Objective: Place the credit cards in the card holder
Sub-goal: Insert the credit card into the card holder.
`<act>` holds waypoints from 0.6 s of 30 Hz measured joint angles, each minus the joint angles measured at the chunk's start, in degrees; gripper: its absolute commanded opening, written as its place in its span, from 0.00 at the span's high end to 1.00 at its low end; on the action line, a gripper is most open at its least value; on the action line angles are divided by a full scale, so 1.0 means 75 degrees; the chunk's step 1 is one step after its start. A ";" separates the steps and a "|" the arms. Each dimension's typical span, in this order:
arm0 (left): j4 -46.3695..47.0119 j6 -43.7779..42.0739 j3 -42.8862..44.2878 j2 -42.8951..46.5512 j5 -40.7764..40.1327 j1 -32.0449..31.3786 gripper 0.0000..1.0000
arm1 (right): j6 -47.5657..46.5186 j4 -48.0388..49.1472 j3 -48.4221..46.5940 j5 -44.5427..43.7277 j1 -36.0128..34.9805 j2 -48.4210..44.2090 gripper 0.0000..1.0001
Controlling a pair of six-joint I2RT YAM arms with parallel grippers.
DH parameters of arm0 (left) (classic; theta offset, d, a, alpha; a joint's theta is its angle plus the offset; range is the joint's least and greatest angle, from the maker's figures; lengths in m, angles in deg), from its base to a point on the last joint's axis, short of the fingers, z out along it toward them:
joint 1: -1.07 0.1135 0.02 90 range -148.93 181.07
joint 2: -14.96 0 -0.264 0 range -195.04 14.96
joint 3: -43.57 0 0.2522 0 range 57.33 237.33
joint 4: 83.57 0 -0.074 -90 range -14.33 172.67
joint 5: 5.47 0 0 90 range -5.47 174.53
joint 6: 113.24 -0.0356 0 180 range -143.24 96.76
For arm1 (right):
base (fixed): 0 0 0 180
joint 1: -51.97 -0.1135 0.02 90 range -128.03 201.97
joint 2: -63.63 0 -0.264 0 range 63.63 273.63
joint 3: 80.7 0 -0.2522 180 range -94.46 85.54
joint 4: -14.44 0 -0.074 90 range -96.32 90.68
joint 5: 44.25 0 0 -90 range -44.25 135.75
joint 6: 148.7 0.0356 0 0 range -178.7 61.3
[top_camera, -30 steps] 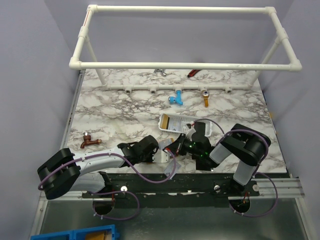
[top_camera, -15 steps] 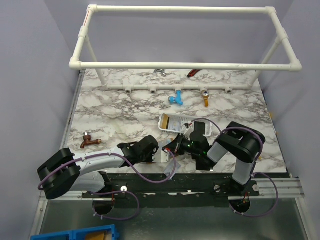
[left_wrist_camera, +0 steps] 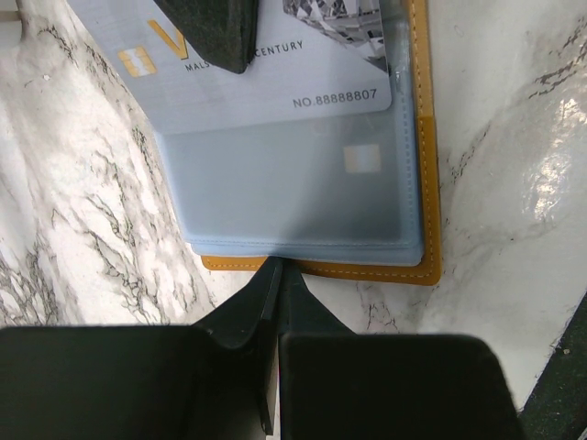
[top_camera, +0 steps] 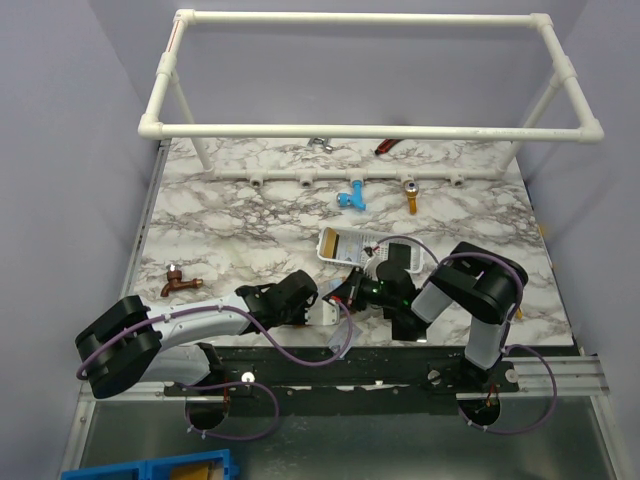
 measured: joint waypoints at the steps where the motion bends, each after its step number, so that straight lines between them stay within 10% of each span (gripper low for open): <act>1: 0.0000 0.0000 0.0000 -0.0003 0.0000 0.0000 1.00 | -0.0009 -0.0067 -0.0038 0.0032 0.0000 0.0000 0.99; 18: -0.0032 -0.0029 0.0038 -0.0047 -0.0012 0.0000 1.00 | -0.0420 -0.0950 -0.0580 0.0621 0.0067 -0.0009 0.99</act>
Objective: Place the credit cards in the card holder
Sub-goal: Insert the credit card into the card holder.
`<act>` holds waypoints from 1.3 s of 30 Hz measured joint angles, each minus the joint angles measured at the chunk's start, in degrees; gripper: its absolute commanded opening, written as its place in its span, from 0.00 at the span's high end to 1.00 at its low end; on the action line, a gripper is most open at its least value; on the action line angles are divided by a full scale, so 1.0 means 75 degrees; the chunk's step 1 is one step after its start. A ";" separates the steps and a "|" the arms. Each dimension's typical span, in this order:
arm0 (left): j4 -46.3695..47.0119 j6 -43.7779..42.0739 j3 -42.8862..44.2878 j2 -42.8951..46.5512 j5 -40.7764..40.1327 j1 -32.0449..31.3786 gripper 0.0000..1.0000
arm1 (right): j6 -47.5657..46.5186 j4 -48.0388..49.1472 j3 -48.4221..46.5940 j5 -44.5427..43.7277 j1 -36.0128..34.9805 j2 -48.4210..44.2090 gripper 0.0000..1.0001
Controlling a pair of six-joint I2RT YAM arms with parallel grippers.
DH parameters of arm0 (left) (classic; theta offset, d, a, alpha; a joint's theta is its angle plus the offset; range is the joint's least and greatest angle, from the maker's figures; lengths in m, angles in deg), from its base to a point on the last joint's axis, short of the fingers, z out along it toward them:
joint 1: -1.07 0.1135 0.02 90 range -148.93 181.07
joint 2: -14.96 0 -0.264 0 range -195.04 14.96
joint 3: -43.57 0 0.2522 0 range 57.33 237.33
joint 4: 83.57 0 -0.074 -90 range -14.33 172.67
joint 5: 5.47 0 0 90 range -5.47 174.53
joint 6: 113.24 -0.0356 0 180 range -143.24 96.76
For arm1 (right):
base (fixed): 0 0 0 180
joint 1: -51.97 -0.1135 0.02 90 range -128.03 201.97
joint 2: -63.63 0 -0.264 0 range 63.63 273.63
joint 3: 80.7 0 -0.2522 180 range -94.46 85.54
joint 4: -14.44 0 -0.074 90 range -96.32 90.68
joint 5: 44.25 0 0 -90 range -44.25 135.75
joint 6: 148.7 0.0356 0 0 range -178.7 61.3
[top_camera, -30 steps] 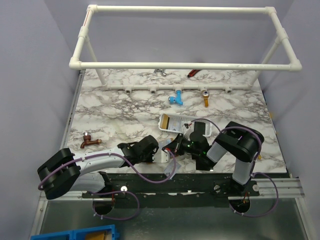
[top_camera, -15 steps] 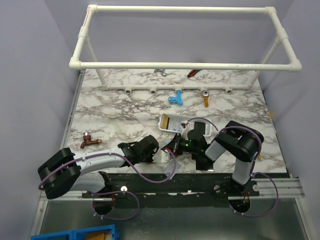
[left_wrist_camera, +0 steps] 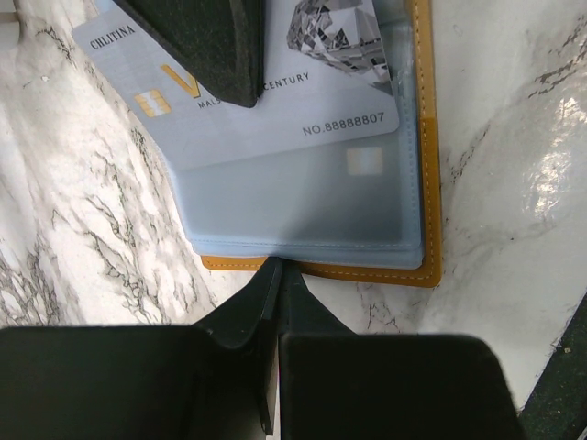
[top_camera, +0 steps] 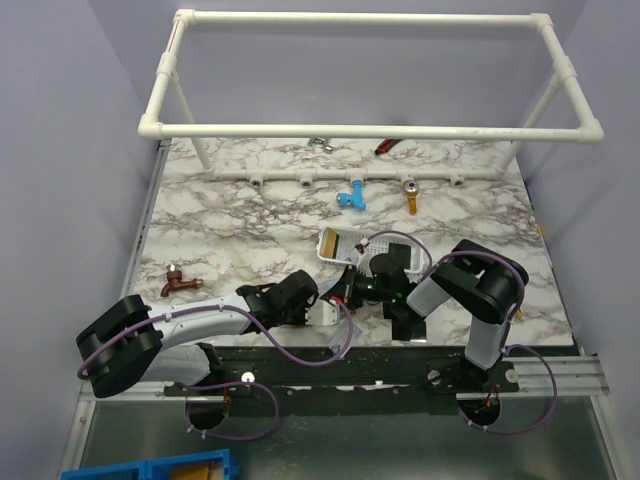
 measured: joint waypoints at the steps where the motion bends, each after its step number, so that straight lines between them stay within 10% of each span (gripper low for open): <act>1: -0.0003 0.0000 0.0003 -0.0006 0.0000 0.0000 1.00 | -0.0058 -0.0093 -0.0050 0.0026 0.0000 0.0000 0.99; 12: -0.0006 -0.0020 0.0017 -0.0026 0.0000 0.0000 1.00 | -0.0731 -0.1903 -0.0469 -0.0216 -0.0003 -0.0804 0.47; 39: 0.0038 -0.0134 0.0012 -0.0023 0.0006 0.0000 1.00 | -0.2224 -0.6120 -0.2352 -0.2585 -0.1221 -0.1501 0.42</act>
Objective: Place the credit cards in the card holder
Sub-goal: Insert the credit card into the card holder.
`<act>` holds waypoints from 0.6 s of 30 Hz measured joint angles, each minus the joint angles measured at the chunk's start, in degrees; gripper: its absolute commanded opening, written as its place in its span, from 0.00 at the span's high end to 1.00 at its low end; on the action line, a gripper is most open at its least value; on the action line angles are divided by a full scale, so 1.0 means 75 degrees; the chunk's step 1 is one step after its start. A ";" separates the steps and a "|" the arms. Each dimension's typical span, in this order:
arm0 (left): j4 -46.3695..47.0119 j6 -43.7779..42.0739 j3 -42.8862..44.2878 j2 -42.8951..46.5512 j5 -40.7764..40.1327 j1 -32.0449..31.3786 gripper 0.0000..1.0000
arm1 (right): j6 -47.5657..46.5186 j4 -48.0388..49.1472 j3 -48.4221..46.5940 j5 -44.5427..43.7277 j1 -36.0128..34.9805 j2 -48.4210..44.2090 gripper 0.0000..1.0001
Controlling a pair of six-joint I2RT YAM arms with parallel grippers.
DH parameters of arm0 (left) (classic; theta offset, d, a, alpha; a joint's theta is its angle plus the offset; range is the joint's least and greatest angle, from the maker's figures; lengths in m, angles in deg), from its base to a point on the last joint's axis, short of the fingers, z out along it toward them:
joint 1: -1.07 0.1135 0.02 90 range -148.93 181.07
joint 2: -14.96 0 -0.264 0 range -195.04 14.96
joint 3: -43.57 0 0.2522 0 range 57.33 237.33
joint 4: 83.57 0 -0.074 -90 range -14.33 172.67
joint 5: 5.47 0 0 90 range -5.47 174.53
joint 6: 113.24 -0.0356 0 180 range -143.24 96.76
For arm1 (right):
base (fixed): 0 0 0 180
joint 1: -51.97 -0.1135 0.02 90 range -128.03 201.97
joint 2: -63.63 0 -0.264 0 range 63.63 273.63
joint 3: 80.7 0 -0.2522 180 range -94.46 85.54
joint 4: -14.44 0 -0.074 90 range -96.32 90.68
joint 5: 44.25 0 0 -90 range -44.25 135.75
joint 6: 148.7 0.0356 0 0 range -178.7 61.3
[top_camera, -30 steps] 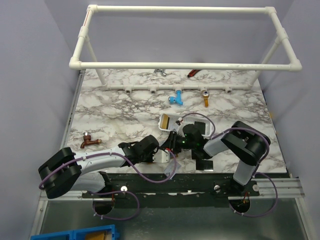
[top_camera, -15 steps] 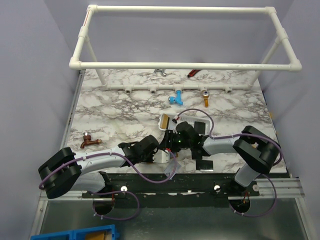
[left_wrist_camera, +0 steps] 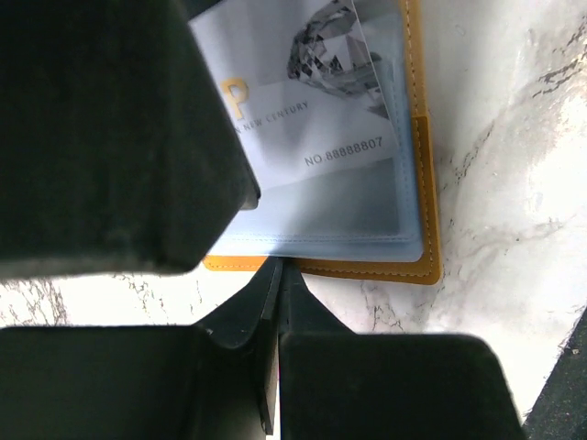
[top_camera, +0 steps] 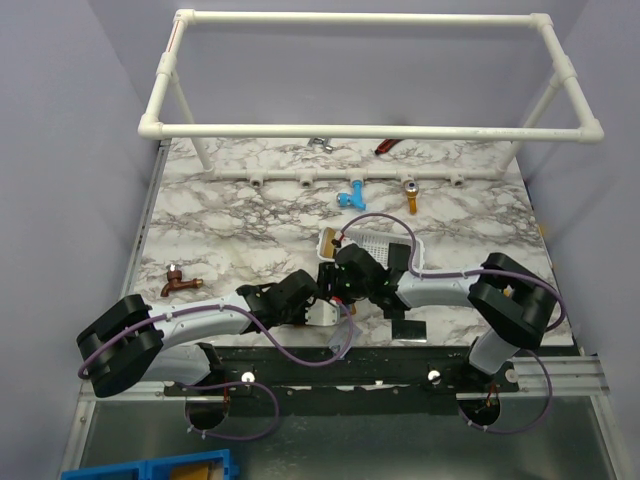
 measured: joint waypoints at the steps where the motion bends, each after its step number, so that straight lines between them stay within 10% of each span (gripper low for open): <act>1: 0.0009 -0.0006 0.0000 -0.0003 0.0000 0.0000 1.00 | -0.0029 -0.0131 0.0000 -0.0041 -0.0006 -0.0055 0.42; 18: 0.0012 -0.0050 0.0000 -0.0012 0.0003 0.0000 1.00 | -0.0685 -0.0898 0.0102 0.0204 -0.0029 -0.0650 0.58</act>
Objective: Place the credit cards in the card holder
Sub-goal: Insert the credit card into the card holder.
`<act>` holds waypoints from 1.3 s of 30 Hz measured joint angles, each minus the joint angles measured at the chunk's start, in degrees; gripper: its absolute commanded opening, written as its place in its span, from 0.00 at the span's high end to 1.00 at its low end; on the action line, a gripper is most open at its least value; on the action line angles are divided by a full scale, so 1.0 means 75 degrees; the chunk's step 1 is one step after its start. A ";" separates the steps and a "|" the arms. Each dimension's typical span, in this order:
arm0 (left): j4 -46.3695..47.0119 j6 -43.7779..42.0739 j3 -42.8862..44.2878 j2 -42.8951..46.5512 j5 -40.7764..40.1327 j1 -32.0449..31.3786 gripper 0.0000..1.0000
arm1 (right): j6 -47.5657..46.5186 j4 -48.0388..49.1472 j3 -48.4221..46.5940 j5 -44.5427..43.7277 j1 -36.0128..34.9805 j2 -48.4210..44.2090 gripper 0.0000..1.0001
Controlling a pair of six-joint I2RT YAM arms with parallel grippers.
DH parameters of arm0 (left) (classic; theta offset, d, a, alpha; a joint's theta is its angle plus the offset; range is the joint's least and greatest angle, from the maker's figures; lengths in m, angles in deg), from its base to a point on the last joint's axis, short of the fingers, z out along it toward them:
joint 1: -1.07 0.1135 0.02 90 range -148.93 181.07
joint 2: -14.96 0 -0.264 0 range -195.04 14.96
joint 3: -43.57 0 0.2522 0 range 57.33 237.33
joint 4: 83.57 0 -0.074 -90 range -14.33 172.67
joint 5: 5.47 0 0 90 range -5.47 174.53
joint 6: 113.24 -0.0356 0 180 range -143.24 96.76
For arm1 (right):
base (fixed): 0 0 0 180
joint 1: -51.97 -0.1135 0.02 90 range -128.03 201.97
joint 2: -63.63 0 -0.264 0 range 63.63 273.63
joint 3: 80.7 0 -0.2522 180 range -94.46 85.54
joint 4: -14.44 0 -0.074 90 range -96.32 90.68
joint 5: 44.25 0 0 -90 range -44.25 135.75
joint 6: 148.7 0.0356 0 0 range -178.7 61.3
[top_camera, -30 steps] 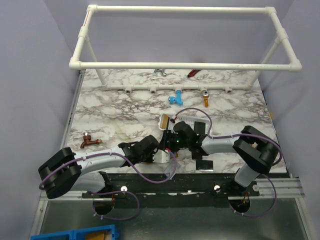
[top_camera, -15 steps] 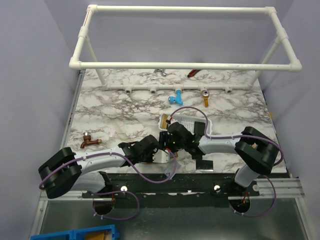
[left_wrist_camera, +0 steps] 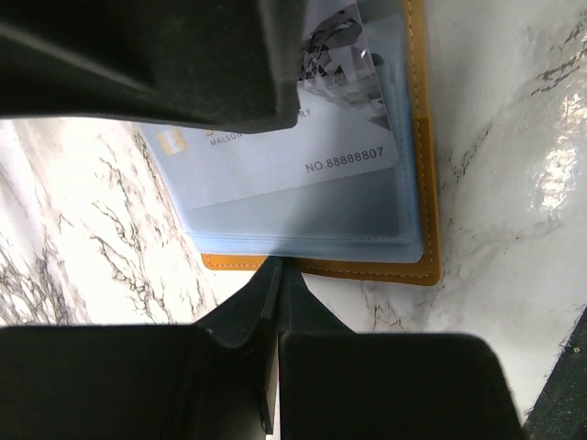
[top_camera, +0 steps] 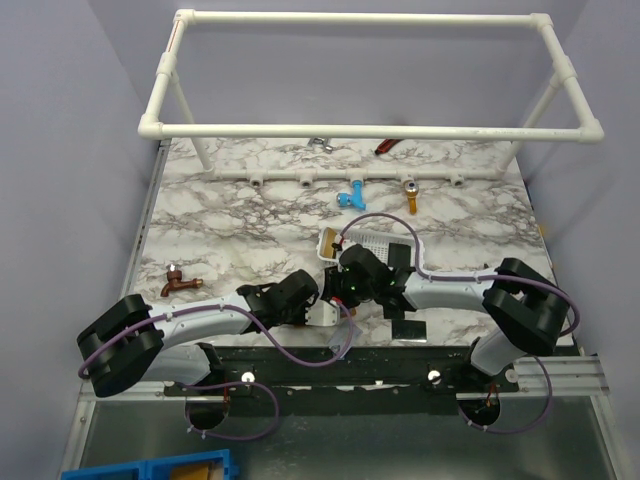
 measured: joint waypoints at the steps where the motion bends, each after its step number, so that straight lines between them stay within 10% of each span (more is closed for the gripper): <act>1: -0.0006 -0.0012 0.0006 -0.0006 -0.0003 0.0000 1.00 | -0.0044 -0.0009 0.0000 0.0058 0.0000 0.0006 0.58; 23: -0.0341 0.0000 0.0087 0.0058 0.0064 0.0082 1.00 | -0.0895 -0.0513 -0.0629 0.1110 0.0047 0.0717 0.55; 27: -0.0294 -0.0009 0.0076 0.0076 0.0079 0.0061 1.00 | -0.0933 -0.0664 -0.0592 0.0784 -0.0029 0.0548 0.97; 35: -0.0050 -0.0012 0.0047 0.0076 0.0125 0.0015 1.00 | -0.0857 -0.0778 -0.0469 0.0545 -0.0052 0.0286 0.77; 39: 0.0009 -0.0012 0.0047 0.0076 0.0125 0.0015 1.00 | -0.0851 -0.0758 -0.0452 0.0580 0.0087 0.0236 0.94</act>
